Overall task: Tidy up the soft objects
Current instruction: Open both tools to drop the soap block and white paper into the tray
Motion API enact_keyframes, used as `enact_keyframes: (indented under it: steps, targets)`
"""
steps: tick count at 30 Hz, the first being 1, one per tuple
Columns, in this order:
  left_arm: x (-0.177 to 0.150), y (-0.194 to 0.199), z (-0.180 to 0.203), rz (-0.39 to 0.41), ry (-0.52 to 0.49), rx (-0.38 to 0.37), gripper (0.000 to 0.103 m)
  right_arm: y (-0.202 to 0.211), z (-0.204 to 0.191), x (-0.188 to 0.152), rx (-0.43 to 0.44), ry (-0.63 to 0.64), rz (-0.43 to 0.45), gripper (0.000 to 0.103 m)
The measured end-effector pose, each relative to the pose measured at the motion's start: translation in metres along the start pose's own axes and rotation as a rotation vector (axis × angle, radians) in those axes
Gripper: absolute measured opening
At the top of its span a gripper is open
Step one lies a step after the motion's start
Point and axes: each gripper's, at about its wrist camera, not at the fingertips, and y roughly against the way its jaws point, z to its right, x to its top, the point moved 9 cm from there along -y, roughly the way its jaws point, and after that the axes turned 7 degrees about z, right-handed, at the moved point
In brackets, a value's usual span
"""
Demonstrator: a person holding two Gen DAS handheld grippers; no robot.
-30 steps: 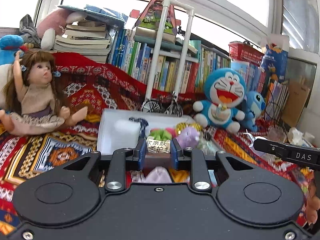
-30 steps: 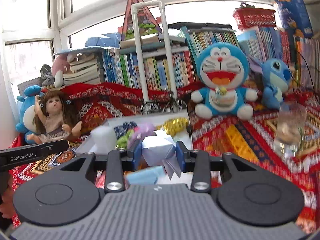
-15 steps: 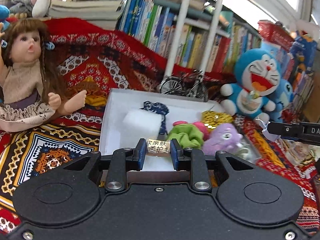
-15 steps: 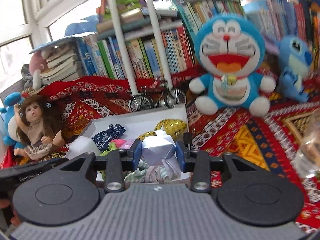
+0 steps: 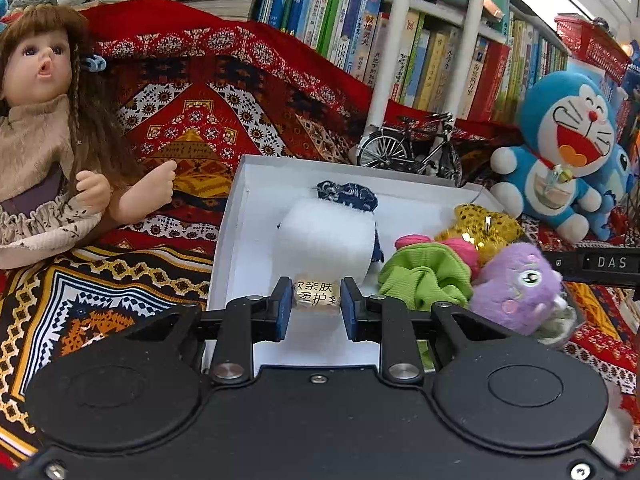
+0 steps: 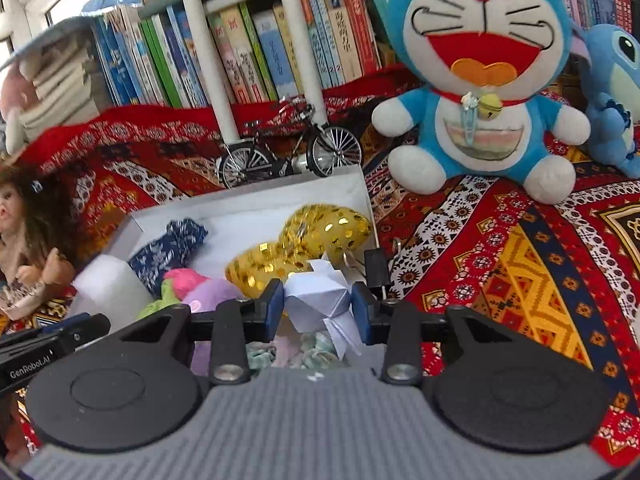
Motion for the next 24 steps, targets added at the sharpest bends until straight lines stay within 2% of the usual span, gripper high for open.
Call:
enact_keyframes:
  steps: [12, 13, 14, 15, 17, 19, 24]
  targets:
    - [-0.007, -0.021, -0.003, -0.026, -0.01, 0.05, 0.025, -0.021, 0.0, -0.009, -0.007, 0.001, -0.036, 0.044]
    - [-0.007, -0.02, -0.003, -0.027, -0.01, 0.051, 0.025, -0.02, 0.001, -0.009, -0.002, -0.005, -0.032, 0.048]
    - [-0.007, -0.019, -0.002, -0.028, -0.007, 0.049, 0.026, -0.018, 0.001, -0.01, 0.001, -0.011, -0.028, 0.058]
    - [-0.007, -0.017, -0.001, -0.023, -0.004, 0.043, 0.028, -0.015, 0.001, -0.01, 0.009, -0.018, -0.024, 0.061]
    - [-0.006, -0.011, 0.0, -0.013, -0.001, 0.033, 0.042, -0.009, 0.0, -0.01, 0.029, -0.024, -0.017, 0.065]
    - [-0.006, -0.003, 0.002, -0.001, -0.008, 0.033, 0.047, -0.001, -0.001, -0.008, 0.022, -0.006, 0.003, 0.072]
    - [-0.003, 0.022, 0.011, 0.031, -0.056, 0.011, 0.061, 0.027, -0.002, -0.003, 0.05, 0.007, 0.058, 0.08]
